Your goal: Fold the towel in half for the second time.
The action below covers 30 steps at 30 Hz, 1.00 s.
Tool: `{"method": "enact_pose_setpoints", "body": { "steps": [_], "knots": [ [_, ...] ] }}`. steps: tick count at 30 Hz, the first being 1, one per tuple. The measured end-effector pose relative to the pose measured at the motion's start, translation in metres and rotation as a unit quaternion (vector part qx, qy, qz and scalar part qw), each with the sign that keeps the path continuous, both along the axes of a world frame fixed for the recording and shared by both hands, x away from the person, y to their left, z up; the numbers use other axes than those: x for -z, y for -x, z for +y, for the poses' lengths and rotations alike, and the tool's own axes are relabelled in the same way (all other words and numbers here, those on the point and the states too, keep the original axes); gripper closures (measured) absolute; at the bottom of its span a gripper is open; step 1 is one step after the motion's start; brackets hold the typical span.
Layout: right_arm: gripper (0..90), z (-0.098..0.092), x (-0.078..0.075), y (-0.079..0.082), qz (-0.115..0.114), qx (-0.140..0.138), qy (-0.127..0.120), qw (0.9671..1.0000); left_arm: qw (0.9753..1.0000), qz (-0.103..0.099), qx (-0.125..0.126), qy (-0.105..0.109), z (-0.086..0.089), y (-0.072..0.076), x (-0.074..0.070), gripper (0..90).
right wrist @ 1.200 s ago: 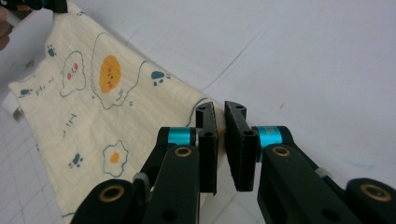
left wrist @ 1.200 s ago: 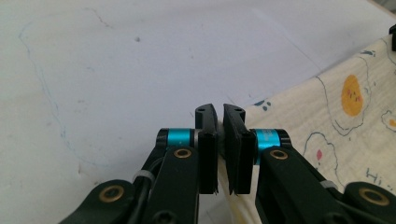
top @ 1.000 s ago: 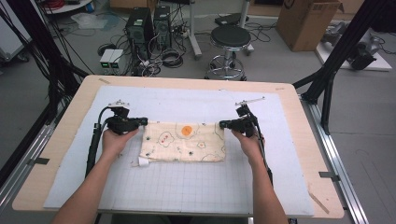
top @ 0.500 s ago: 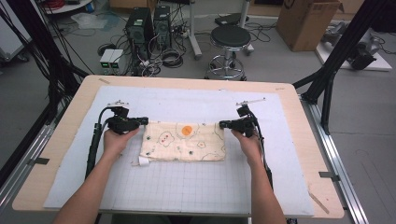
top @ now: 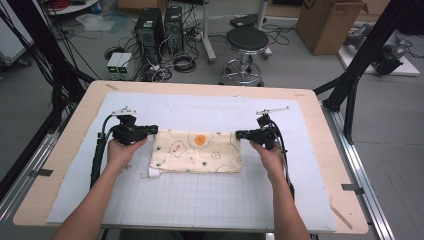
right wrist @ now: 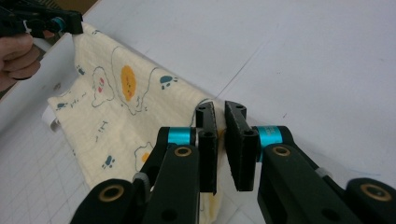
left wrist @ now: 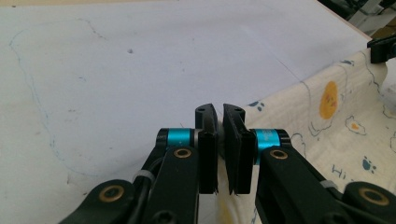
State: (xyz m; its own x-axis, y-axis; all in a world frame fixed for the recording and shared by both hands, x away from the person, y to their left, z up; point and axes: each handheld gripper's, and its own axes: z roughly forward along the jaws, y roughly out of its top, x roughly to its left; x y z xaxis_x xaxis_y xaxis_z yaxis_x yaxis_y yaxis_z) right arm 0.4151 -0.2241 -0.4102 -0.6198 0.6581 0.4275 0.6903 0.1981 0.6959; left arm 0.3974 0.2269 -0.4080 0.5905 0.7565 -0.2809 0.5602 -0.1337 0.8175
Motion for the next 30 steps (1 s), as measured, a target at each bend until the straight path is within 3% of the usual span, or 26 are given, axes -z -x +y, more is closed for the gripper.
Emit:
{"method": "enact_pose_setpoints", "body": {
  "steps": [16, 23, 30],
  "knots": [
    [83.8, -0.001, -0.007, 0.015, -0.007, -0.016, -0.018, 0.9997, 0.9997, -0.017, 0.018, -0.001, 0.004, 0.015, -0.002, 83.9],
    [83.7, -0.005, 0.0, 0.022, -0.006, -0.015, -0.03, 0.9994, 0.9996, -0.016, 0.023, 0.007, 0.005, 0.023, 0.004, 83.9],
    [83.7, -0.005, 0.002, 0.028, -0.009, -0.017, -0.035, 0.9992, 0.9992, -0.019, 0.034, 0.0, 0.006, 0.029, 0.005, 83.8]
  ]
}}
